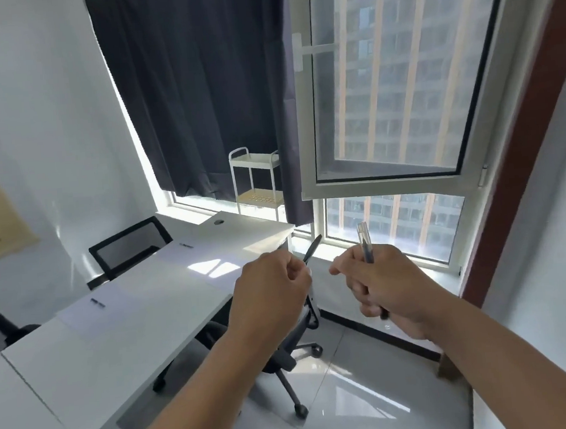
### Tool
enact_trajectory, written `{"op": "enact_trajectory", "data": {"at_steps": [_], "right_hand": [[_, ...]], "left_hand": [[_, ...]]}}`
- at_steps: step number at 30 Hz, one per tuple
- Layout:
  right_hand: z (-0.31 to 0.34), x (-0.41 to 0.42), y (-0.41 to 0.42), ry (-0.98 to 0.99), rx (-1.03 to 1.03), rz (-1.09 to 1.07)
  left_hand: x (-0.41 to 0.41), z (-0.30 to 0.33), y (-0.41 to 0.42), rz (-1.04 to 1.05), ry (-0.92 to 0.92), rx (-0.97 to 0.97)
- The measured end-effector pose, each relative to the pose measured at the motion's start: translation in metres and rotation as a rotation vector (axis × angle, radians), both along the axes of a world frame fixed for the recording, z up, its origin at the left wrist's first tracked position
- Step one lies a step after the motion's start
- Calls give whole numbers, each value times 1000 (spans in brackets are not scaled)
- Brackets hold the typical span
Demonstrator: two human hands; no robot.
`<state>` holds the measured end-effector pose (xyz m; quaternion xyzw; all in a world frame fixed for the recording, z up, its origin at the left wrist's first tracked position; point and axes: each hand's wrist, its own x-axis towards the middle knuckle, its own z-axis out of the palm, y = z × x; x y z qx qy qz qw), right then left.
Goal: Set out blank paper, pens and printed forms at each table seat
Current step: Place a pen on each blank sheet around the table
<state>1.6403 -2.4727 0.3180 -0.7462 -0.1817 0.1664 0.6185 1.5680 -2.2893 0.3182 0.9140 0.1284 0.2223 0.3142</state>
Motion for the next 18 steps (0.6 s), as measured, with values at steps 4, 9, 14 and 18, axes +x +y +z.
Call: {"op": "enact_trajectory", "data": {"at_steps": [4, 9, 14, 18], "right_hand": [[-3, 72, -9, 8, -23, 36], [-1, 150, 5, 29, -45, 105], [-18, 204, 44, 76, -34, 175], [-35, 252, 94, 91, -100, 250]], "left_hand": [[64, -6, -9, 38, 18, -18], [128, -12, -2, 107, 62, -53], [165, -30, 28, 163, 114, -47], [208, -55, 76, 235, 140, -90]]}}
